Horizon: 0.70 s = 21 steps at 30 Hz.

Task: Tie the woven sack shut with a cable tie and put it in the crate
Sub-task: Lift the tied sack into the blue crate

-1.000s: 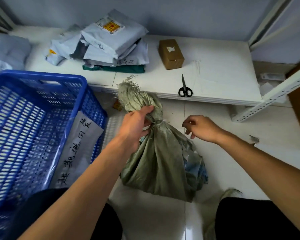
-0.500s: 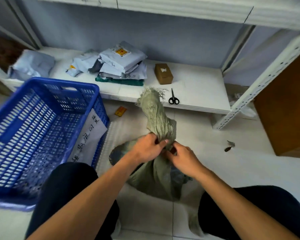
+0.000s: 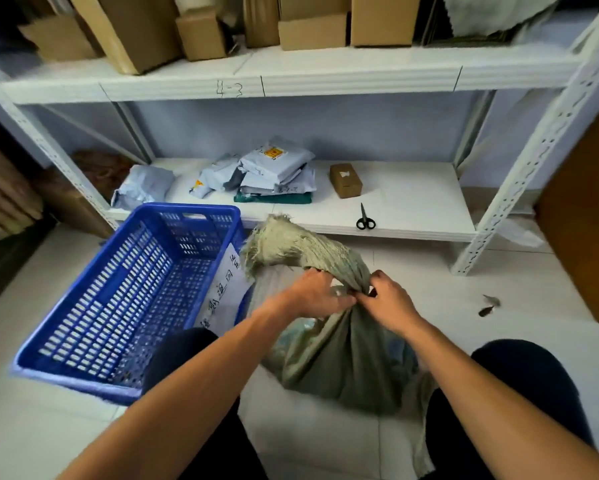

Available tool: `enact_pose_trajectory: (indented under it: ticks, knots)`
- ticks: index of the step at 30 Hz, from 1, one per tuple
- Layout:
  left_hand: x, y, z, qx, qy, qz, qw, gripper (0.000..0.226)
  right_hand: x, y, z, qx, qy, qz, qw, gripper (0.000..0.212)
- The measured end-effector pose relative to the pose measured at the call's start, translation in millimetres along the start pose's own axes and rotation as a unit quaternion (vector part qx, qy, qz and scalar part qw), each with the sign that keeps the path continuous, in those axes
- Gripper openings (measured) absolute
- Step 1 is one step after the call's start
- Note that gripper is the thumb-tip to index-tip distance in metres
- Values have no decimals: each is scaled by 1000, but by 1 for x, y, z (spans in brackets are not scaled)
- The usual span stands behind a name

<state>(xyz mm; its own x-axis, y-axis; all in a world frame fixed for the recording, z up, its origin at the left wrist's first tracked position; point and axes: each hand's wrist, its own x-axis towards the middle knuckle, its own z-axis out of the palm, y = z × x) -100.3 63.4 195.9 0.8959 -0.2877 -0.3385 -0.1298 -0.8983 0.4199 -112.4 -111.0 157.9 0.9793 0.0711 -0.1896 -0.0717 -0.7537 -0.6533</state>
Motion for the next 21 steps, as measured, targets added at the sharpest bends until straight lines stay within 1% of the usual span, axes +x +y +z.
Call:
enact_pose_trajectory:
  ticks: [2,3,4,5,6,7,9,10,12,14,16,17,19,20,21]
  knots:
    - [7,4,-23,27,15,0,1000,90,1,1,-5,65,-22,6,998,46]
    - [10,8,-33,24,22,-8,999,99,1,2,-4,104,-29,6,994,48]
    - [17,8,-41,8,34,-16,999,105,0,-1,-4,132,-36,7,991,42]
    - [24,10,-48,-15,49,-26,998,108,0,-3,-3,156,-45,5,987,32]
    - [28,13,-58,-48,64,-36,996,106,-1,-5,-2,171,-49,5,984,27]
    - [32,15,-64,-77,75,-45,993,99,0,-7,-1,182,-50,3,982,28]
    - [33,21,-74,-117,88,-49,988,72,1,-12,-2,188,-45,-3,981,35]
    - [33,23,-77,-120,96,-44,987,57,3,-13,-2,189,-45,-3,981,36]
    - [27,25,-81,-88,116,-29,989,33,7,-14,-1,184,-47,-5,982,35]
    - [16,29,-79,-69,118,-15,991,26,9,-14,3,173,-41,-11,984,31]
    - [-1,32,-68,-88,87,-12,992,35,10,-18,8,147,-15,-22,989,32]
    - [-9,30,-61,-90,75,-6,993,46,11,-22,13,142,-1,-30,989,38]
    - [-21,34,-47,-56,61,19,996,69,7,-26,17,142,33,-51,988,62]
    - [-27,34,-43,-32,69,21,997,77,7,-28,22,141,40,-61,987,72]
    - [-30,35,-40,-20,81,18,996,83,7,-28,24,139,46,-67,987,77]
